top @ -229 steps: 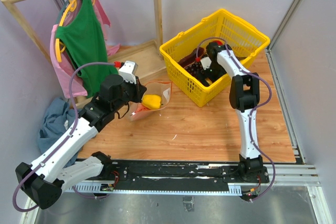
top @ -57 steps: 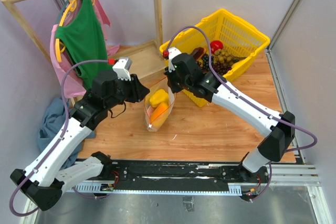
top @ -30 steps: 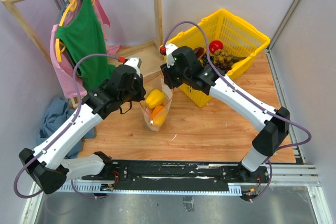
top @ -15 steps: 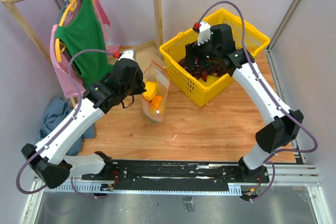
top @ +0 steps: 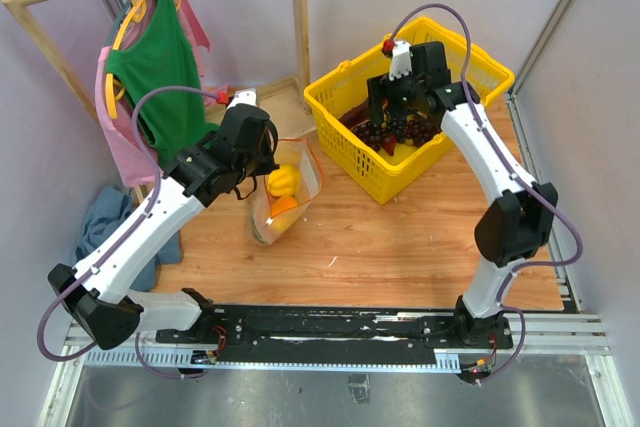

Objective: Place the food in the zip-top bag and seal the zipper
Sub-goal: Pick up the fake fruit from the bin.

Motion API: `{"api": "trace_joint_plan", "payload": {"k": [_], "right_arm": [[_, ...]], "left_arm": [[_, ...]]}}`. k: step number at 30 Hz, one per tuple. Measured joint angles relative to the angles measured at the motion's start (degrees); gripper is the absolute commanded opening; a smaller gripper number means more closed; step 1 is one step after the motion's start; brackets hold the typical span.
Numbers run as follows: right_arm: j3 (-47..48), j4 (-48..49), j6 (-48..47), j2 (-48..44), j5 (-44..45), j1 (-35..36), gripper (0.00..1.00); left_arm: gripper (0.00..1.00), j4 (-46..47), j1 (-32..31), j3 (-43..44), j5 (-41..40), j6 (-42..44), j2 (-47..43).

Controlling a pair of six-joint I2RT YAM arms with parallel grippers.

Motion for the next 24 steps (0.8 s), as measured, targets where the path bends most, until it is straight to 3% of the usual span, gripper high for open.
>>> {"api": "trace_joint_plan", "payload": {"k": [13, 18, 24], "right_arm": [[1.4, 2.2, 5.3, 21.0, 1.9, -1.0, 0.78], [1.4, 5.7, 8.1, 23.9, 2.1, -1.0, 0.62], [0.2, 7.6, 9.7, 25.0, 3.4, -1.0, 0.24]], "left_arm": [[0.0, 5.2, 0.1, -6.6, 4.1, -0.9, 0.2], [0.0, 6.5, 0.2, -6.6, 5.1, -0.9, 0.3], [0.0, 6.9, 0.3, -6.6, 5.2, -0.6, 0.2]]}}
